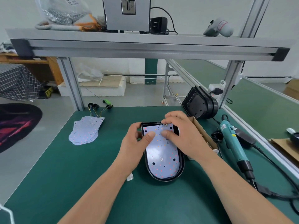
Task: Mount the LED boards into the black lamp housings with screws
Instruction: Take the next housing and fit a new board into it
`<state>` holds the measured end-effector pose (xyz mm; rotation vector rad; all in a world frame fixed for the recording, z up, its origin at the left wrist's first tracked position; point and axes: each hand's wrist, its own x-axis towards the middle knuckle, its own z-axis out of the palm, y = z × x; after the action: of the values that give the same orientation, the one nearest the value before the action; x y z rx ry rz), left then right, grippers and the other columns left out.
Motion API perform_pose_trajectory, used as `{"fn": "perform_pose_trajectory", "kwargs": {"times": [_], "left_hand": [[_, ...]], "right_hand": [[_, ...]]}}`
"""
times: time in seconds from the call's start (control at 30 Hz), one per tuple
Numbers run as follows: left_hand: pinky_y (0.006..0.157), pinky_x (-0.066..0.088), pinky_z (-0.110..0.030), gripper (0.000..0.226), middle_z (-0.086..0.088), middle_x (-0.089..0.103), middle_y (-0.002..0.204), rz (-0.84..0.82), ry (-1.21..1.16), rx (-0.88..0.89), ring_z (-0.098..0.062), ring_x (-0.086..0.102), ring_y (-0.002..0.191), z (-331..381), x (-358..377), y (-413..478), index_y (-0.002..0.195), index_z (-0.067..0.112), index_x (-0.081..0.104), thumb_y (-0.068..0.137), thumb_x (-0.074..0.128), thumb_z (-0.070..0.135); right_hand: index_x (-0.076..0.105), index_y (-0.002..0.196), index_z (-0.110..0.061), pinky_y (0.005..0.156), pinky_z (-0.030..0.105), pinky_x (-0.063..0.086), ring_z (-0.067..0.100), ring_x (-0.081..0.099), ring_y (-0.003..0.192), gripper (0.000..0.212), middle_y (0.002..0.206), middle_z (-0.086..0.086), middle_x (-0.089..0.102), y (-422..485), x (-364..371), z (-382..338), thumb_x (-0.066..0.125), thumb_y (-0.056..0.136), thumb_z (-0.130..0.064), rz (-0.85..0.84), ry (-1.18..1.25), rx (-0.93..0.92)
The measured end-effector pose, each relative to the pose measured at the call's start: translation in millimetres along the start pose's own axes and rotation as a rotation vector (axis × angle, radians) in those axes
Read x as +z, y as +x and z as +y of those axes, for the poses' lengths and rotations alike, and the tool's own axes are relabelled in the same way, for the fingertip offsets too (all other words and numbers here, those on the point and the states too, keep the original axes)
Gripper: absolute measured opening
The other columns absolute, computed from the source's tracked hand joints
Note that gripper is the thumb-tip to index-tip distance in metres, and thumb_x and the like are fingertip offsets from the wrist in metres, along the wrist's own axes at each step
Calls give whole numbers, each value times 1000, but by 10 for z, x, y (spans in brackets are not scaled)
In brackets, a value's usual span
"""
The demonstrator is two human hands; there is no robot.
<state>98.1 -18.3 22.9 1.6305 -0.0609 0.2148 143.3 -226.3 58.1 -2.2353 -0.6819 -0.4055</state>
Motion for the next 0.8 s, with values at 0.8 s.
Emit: {"fn": "perform_pose_trajectory", "kwargs": {"times": [0.8], "left_hand": [[96, 61, -49, 37, -13, 73, 134, -113, -545, -222, -35, 71, 122, 68, -12, -13, 127, 17, 73, 96, 71, 37]], "right_hand": [[84, 92, -38, 69, 24, 59, 7, 77, 83, 42, 95, -5, 82, -107, 201, -137, 59, 93, -4, -228, 767, 491]]}}
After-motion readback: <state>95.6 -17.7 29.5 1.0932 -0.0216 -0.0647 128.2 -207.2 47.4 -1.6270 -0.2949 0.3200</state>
